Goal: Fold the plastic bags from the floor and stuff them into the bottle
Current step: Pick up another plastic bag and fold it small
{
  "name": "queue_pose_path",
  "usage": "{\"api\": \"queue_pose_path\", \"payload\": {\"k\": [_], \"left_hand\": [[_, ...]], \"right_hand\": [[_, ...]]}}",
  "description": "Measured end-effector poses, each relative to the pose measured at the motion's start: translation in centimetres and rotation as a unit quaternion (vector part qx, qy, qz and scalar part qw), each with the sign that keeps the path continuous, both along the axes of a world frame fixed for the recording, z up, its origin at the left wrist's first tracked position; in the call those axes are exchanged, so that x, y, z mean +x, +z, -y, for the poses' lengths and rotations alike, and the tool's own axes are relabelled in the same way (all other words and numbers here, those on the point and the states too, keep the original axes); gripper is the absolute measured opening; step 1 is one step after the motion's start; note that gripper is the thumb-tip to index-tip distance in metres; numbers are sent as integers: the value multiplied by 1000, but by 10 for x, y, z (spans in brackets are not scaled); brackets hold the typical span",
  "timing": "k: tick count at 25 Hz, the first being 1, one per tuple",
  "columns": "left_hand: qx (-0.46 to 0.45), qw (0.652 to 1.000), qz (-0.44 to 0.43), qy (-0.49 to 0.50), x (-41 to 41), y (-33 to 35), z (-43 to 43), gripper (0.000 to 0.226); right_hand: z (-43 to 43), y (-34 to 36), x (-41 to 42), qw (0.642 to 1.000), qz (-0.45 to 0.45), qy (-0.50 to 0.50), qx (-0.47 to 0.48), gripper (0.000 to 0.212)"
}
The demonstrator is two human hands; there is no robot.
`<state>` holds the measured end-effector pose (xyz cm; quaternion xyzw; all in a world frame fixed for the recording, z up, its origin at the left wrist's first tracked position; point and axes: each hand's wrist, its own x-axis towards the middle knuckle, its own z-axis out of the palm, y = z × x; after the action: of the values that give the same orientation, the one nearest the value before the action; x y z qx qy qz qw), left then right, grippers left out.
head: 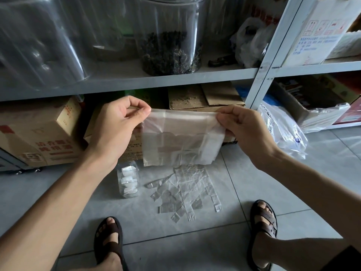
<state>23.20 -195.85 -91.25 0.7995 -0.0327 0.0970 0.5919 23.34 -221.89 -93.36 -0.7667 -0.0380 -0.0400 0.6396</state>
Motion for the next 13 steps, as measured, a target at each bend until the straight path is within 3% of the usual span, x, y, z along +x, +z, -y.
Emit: {"api": "queue_pose_path", "payload": {"k": [13], "left_hand": [[-34, 989, -137, -34, -3, 7, -12, 15]], "right_hand": [[4, 2, -1, 997, 38, 13, -71, 24]]}}
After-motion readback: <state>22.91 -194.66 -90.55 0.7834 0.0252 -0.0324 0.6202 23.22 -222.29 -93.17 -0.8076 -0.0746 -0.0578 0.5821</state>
